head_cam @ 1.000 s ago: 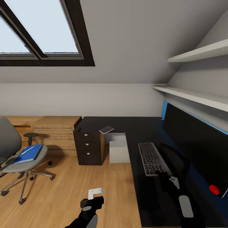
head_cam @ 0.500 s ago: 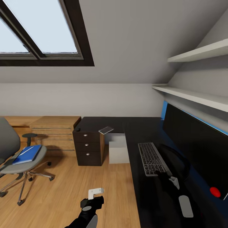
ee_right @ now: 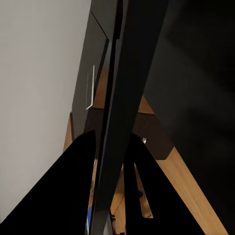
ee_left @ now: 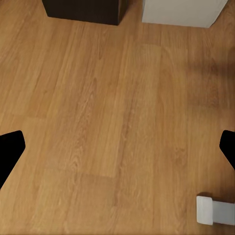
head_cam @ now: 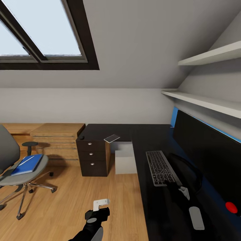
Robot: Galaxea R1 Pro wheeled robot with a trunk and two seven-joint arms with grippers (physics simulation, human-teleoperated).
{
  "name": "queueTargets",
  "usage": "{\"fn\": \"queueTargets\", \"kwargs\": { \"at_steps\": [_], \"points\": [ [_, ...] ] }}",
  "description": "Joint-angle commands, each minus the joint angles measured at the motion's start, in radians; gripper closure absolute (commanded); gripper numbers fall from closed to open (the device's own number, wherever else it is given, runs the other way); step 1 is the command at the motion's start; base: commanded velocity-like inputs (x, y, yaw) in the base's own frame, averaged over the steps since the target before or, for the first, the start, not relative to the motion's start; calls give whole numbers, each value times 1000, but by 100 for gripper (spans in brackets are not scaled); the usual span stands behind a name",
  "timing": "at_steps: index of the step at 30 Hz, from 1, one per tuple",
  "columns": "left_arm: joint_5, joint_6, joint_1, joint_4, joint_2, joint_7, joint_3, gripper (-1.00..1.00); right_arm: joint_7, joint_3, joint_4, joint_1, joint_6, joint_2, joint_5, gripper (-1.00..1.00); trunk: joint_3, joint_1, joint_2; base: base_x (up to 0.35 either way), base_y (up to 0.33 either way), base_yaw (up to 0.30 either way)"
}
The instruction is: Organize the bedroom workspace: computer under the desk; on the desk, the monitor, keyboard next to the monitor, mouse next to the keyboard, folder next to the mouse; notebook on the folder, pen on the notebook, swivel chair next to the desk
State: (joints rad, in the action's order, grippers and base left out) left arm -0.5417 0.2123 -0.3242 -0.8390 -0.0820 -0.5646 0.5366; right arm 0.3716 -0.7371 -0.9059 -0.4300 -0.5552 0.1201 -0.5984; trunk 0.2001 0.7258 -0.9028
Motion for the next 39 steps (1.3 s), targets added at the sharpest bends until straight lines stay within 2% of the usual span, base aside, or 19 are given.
{"fn": "queueTargets", "kwargs": {
  "at_steps": [1,5,6,39],
  "points": [
    [-5,4,-1,-2,1,-8,3,-100,5,-5,-1,-1,-9,1,-6,100,1,0,-1,2,0,0],
    [-6,4,-1,-2,1,-8,3,-100,4,-5,-1,-1,-9,1,-5,100,1,0,-1,0,0,0],
    [-6,4,-1,-2,1,-8,3,-100,4,-5,-1,-2,-9,1,-5,-100,1,0,-1,0,0,0],
    [-6,2,-1,-2,1,-8,3,-100,4,-4,-1,-1,-9,0,0,-100,1,0,-1,23,-23,0]
  ]
}}
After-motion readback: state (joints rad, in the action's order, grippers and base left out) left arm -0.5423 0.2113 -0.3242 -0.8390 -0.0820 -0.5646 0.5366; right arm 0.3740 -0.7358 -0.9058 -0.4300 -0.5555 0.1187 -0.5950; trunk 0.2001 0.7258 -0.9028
